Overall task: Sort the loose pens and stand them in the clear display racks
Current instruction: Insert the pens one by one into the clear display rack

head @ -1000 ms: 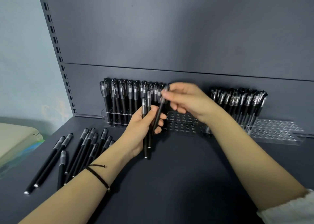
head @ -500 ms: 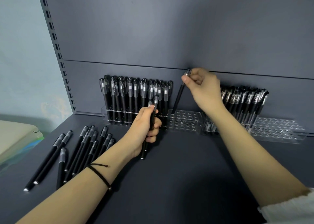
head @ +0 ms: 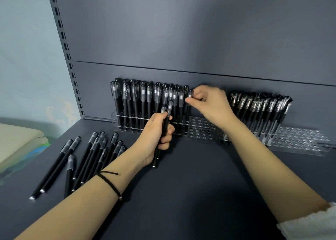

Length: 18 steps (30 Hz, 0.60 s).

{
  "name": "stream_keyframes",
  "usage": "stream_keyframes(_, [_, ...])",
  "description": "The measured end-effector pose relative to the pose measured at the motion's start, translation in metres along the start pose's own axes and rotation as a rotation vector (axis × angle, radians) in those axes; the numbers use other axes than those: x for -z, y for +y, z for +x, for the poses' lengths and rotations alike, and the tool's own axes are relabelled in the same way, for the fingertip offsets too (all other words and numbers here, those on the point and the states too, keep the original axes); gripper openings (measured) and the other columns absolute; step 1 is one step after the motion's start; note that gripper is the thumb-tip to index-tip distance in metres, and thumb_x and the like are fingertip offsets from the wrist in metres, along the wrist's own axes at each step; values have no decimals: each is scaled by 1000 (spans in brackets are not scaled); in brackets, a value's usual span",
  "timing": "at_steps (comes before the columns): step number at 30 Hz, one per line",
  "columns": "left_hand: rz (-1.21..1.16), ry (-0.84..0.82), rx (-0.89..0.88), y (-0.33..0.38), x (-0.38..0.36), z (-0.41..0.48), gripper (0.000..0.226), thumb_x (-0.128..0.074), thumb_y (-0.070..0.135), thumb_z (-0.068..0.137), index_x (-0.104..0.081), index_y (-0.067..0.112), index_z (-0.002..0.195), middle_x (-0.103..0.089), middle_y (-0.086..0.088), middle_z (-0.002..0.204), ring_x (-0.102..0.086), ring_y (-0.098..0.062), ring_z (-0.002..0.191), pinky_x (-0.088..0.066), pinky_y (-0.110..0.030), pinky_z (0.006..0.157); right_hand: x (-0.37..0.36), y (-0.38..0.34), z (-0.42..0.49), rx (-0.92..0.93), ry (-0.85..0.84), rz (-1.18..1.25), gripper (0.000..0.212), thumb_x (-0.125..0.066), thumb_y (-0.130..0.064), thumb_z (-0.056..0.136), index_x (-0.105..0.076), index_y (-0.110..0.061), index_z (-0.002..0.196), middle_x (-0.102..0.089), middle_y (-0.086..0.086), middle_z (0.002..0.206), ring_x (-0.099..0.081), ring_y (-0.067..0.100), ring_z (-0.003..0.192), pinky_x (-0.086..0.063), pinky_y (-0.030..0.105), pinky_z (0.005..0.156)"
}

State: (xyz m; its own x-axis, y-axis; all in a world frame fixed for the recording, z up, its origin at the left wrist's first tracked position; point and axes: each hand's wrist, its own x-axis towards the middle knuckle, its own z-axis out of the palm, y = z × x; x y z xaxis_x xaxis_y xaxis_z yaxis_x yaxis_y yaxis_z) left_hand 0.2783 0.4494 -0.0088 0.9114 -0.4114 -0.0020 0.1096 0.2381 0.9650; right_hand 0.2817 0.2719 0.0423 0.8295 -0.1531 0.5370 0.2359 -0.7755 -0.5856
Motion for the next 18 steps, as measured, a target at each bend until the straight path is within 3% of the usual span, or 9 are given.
stream_keyframes(3, [-58,-35,-9,1,-1,1,12,-36,16,99,-46,10,105,-44,2,58,-28,-8,43,-17,-18,37,2,-1,-2,-47,-85,14,17,-74,-36,83,-62,-24,88,-67,-9,85,-55,-9,60,-41,15,64])
stream_keyframes(8, [-35,-144,-115,-2,-4,-2,16,-41,13,104,-56,11,110,-59,2,70,-42,-8,52,-29,-18,40,12,-17,-3,-32,149,188,22,-65,-45,87,-67,-23,83,-65,-12,76,-56,-1,70,-45,19,69])
stream_keyframes(10, [-18,-197,-160,-3,-5,-5,19,-41,16,103,-55,11,117,-63,2,77,-45,-7,55,-33,-18,43,16,-24,-3,8,32,181,22,-67,-43,87,-70,-22,80,-67,-12,72,-57,-3,68,-46,19,70])
stream_keyframes(13, [-18,-233,-203,-2,-6,-7,21,-41,18,103,-55,12,118,-68,2,85,-46,-7,56,-34,-18,45,18,-31,-7,27,-278,221,24,-67,-33,90,-73,-10,84,-60,-13,53,-49,1,49,-39,16,54])
stream_keyframes(15, [-36,-239,-212,-1,-6,-7,20,-43,20,101,-54,10,115,-71,2,87,-47,-7,55,-34,-18,46,18,-31,-7,-11,-332,379,23,-66,-27,91,-73,-5,90,-55,-10,48,-43,4,45,-32,16,45])
stream_keyframes(18, [-87,-251,-212,3,-9,-8,27,-48,28,92,-55,9,110,-73,-1,86,-50,-7,54,-36,-17,47,18,-26,-7,-11,-355,574,17,-64,-24,90,-73,-11,96,-59,-7,56,-48,7,51,-32,18,44])
